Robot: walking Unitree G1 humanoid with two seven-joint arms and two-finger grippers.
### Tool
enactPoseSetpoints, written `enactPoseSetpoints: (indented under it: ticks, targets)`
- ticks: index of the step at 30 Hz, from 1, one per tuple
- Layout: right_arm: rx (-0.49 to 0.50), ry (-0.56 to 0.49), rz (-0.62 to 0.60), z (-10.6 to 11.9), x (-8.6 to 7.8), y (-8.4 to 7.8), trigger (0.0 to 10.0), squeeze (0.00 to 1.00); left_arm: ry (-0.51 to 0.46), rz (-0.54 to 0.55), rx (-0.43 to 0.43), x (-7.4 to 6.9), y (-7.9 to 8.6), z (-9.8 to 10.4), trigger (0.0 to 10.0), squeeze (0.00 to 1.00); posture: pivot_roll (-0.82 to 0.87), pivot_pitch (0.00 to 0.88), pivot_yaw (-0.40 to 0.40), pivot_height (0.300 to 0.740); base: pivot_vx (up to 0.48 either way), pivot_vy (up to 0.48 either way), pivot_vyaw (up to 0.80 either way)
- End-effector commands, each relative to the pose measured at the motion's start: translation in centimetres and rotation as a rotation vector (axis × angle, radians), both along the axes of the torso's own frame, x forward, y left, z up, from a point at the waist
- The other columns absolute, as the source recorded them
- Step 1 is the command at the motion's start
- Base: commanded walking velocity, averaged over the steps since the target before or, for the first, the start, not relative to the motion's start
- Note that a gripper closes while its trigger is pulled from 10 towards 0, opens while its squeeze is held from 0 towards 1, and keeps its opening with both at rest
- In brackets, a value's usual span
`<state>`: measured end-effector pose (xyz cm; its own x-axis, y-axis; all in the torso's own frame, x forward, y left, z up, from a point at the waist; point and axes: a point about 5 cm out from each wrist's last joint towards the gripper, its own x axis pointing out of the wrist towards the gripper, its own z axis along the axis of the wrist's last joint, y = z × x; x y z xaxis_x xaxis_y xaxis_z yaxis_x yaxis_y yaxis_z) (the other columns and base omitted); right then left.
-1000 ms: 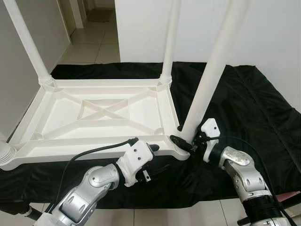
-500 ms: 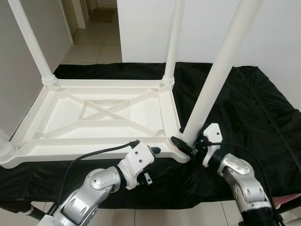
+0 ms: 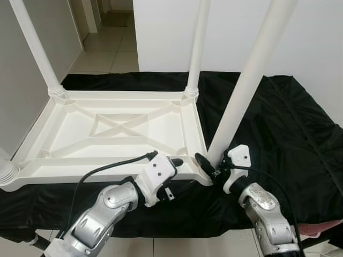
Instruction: Building children table
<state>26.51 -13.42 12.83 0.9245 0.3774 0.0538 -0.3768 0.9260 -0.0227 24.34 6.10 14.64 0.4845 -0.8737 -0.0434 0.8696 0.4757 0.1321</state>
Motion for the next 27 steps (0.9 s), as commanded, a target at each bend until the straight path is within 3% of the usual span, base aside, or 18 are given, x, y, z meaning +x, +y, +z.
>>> enactPoseSetpoints:
  ticks: [1,11,12,13,17,24,25,26,27]
  targets:
    - [0.062,0.094,-0.115,-1.3,-0.4,0.6,10.0,0.00,0.050,0.003,-0.015,-0.1,0.2,-0.5,10.0,0.00,-0.07,0.031,0.035,0.740,0.000,0.000,0.00]
    - [0.154,0.084,-0.266,-1.0,-0.6,1.9,10.0,0.00,0.013,0.001,0.029,-0.4,0.7,-0.9,10.0,0.00,-0.06,0.049,0.042,0.740,0.000,0.000,0.00]
    - [0.162,0.076,-0.263,-0.8,-0.6,2.0,10.0,0.71,0.007,0.000,0.038,-0.4,0.9,-0.8,10.0,0.00,-0.06,0.051,0.048,0.740,0.000,0.000,0.00]
    - [0.172,0.069,-0.255,-0.7,-0.7,2.2,10.0,1.00,-0.001,0.000,0.047,-0.4,1.1,-0.8,10.0,0.00,-0.06,0.047,0.053,0.740,0.000,0.000,0.00]
    - [0.173,0.047,-0.228,-0.1,-0.7,2.5,10.0,1.00,-0.029,0.006,0.065,-0.2,1.4,-0.7,10.0,0.00,-0.06,0.045,0.057,0.740,0.000,0.000,0.00]
    - [0.115,0.029,-0.198,0.3,-0.4,1.2,10.0,1.00,-0.056,0.021,0.070,0.3,1.0,-0.5,10.0,0.00,-0.08,0.027,0.052,0.740,0.000,0.000,0.00]
    - [0.100,0.025,-0.175,0.3,-0.3,1.2,10.0,0.76,-0.058,0.023,0.070,0.3,0.9,-0.5,10.0,0.00,-0.08,0.027,0.051,0.740,0.000,0.000,0.00]
    - [0.083,0.013,-0.147,0.5,-0.2,1.1,10.0,0.02,-0.058,0.030,0.071,0.4,0.9,-0.5,10.0,0.00,-0.09,0.022,0.052,0.740,0.000,0.000,0.00]
    - [0.073,0.005,-0.129,0.6,-0.2,1.0,10.0,0.02,-0.058,0.035,0.073,0.4,0.9,-0.5,10.0,0.00,-0.09,0.022,0.052,0.740,0.000,0.000,0.00]
